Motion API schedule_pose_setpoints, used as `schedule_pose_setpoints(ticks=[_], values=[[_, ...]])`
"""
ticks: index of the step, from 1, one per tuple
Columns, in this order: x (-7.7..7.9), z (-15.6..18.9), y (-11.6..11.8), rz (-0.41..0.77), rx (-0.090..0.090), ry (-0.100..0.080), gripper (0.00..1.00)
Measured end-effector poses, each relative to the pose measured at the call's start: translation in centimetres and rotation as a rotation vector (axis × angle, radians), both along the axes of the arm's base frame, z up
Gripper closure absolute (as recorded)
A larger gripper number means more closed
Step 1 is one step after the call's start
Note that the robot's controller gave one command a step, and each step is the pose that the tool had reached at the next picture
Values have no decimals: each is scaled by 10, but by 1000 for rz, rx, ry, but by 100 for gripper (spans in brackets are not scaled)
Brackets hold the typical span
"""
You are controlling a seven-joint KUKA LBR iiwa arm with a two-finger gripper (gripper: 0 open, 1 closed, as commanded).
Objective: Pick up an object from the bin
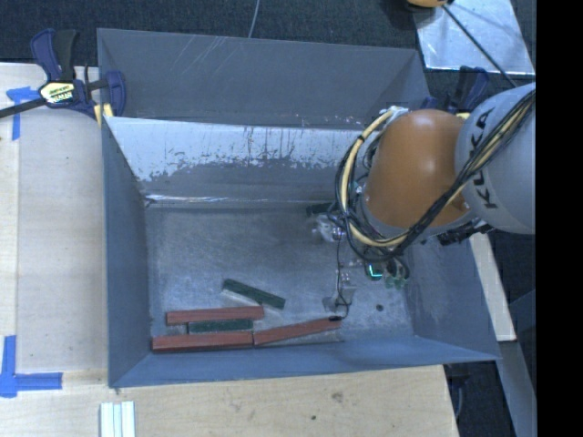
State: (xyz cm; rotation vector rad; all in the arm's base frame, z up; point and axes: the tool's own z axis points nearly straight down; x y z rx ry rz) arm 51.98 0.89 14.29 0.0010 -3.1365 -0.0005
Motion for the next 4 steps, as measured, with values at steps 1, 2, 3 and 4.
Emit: schedule_pose_setpoints(ticks=[1, 2, 3, 4], values=[[2, 4, 0, 0, 0, -8, 0], [-14, -16, 4, 124, -1, -12, 0], [-14, -23, 84, 298, 0, -8, 0], [-27, -5, 54, 394, 2, -6, 0]])
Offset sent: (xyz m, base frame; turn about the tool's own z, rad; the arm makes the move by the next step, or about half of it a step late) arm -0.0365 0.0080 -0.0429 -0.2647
